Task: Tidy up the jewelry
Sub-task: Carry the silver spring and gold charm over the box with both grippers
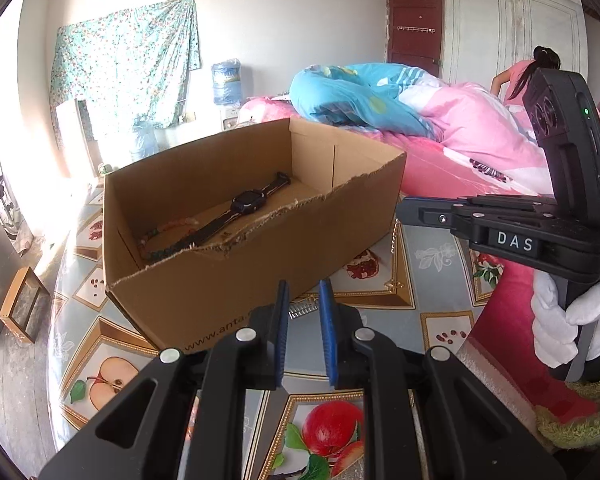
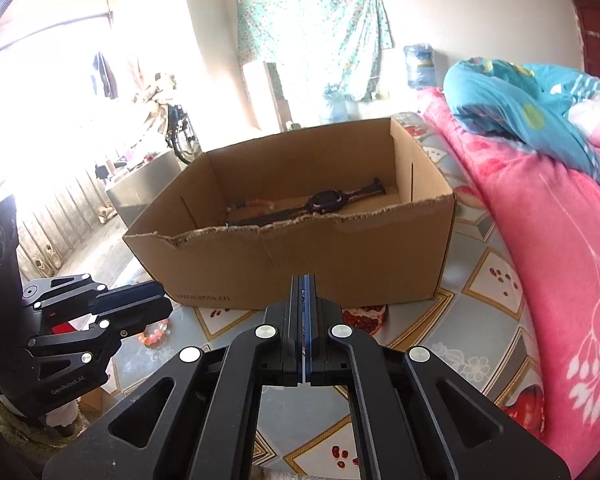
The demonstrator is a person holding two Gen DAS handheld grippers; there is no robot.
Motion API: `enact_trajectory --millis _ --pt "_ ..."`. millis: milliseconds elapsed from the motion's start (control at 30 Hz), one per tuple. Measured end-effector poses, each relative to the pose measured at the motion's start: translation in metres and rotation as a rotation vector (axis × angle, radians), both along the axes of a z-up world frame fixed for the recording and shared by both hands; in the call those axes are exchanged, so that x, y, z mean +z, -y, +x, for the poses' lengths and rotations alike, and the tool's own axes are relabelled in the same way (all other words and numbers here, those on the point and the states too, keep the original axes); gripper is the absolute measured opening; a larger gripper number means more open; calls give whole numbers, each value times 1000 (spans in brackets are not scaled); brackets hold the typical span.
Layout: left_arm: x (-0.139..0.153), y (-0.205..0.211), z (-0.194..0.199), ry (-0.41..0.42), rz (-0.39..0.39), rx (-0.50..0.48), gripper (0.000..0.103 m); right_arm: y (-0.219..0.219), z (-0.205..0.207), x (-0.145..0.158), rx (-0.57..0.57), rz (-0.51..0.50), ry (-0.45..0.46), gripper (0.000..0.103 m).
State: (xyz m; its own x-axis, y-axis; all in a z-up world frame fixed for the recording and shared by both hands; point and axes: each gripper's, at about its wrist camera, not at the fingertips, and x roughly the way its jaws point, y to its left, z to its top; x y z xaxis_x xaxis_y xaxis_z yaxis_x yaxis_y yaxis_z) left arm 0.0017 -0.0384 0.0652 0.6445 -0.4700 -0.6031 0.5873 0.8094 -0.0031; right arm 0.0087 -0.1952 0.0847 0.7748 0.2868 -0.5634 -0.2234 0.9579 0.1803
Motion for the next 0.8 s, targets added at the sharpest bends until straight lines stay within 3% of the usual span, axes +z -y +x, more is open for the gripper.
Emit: enact_trajectory --millis 133,233,333,500,600,800 --pt "31 -5 14 36 -62 -18 14 1 6 30 35 23 71 0" --pt "49 -7 32 69 -72 -14 14 2 17 49 67 34 106 0" --pt "58 -6 59 50 -69 -22 14 -3 34 55 97 37 100 0" --pt "51 10 124 -107 -6 -63 14 -8 77 47 122 7 14 0" --pt "37 26 165 -246 42 -94 14 -10 97 33 125 -18 -63 0" --pt "8 57 216 -427 139 -117 14 -13 108 16 148 -57 -168 0"
